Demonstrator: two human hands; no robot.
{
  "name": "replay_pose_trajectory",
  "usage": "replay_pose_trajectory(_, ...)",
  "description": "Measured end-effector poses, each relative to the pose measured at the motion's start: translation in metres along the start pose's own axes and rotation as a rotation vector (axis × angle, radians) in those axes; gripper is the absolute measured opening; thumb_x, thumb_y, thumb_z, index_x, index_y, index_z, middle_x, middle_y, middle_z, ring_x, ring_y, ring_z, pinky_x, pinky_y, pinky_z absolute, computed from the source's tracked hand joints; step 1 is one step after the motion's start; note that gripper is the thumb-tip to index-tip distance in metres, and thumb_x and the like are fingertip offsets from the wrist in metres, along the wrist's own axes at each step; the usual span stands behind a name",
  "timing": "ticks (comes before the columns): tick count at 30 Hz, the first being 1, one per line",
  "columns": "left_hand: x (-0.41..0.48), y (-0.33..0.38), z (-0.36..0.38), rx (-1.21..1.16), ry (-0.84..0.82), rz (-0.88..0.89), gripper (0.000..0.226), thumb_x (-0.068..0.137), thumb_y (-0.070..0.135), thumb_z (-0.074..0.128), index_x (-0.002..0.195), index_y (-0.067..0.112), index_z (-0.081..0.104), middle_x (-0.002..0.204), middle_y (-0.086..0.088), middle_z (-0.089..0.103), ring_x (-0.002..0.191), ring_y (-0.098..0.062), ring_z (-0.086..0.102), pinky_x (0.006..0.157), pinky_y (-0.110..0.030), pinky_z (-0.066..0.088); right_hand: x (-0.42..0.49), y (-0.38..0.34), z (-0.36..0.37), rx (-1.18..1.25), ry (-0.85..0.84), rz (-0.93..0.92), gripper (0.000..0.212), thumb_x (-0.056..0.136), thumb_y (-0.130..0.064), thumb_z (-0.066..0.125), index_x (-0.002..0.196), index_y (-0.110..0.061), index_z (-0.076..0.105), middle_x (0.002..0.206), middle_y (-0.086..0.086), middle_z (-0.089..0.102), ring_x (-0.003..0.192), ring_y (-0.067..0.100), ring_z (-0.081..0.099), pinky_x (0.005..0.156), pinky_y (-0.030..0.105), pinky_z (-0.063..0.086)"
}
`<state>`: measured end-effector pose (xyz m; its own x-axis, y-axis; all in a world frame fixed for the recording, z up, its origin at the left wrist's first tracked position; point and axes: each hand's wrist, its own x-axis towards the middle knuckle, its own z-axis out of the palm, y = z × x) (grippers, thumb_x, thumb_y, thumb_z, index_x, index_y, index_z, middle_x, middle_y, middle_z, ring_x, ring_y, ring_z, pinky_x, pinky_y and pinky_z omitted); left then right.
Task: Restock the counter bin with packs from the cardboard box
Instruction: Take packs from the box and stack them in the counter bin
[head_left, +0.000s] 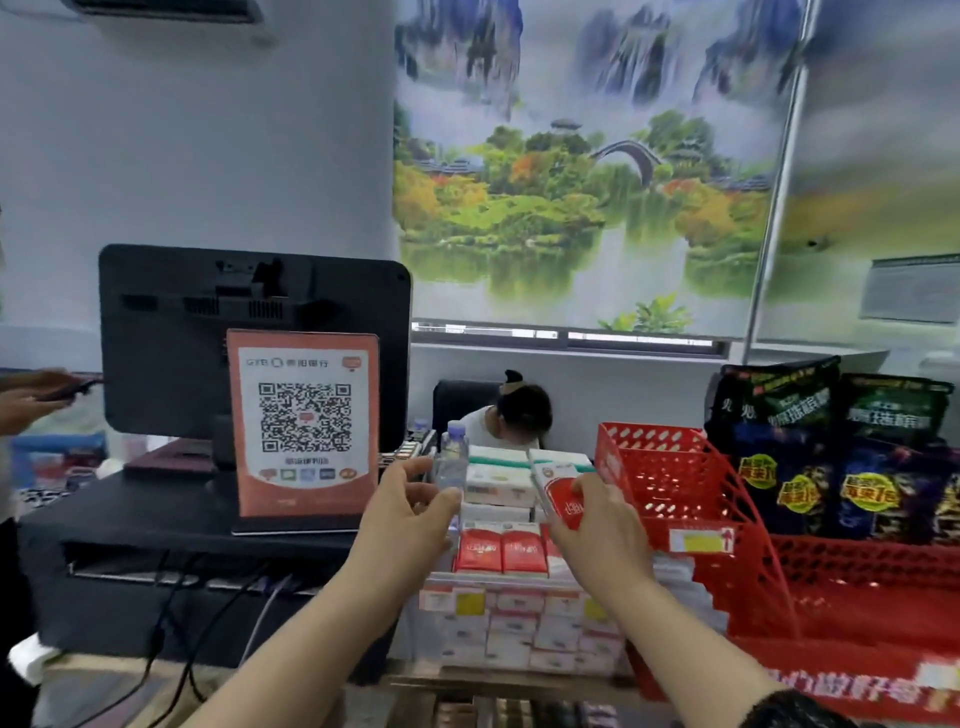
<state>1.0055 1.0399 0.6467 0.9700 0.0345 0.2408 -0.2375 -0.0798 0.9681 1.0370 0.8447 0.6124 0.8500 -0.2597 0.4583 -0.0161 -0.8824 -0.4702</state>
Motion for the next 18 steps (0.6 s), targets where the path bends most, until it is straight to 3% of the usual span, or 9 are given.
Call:
replay_pose_trajectory(4,0.016,-0.009,-0.013,0.006,-0.002,-0.009,0.028,0.094,0.013,0.056,0.117,0.025,0.048,0.099,-0.003,0.060,0.089,-0.013,0.061,0.072,-0.028,0.056,0.021,0.006,0.020,-0.118,-0.057,0.112,0.043,0.089,-0.043,0.058,0.120,-0.016,0.047,0.119,0.008,0.052,0.109,0.027,0.052,0.082,0.032,0.042)
replay_pose_trajectory(13,0.033,-0.036,-0.029,0.062,-0.047,-0.014,0.019,0.092,0.015,0.058,0.102,0.031,0.056,0.099,0.003,0.062,0.091,-0.011,0.062,0.077,-0.031,0.058,0.036,0.004,0.062,-0.395,-0.084,0.106,0.047,0.090,-0.037,0.055,0.129,-0.011,0.046,0.133,0.013,0.047,0.127,0.032,0.040,0.096,0.033,0.043)
replay_pose_trajectory(18,0.037,-0.042,-0.032,0.055,-0.062,-0.028,0.020,0.092,0.014,0.058,0.105,0.028,0.058,0.098,0.001,0.063,0.093,-0.014,0.063,0.080,-0.033,0.058,0.036,0.004,0.068,-0.519,-0.084,0.121,0.054,0.090,-0.037,0.054,0.134,-0.007,0.043,0.135,0.016,0.043,0.129,0.034,0.038,0.098,0.035,0.044)
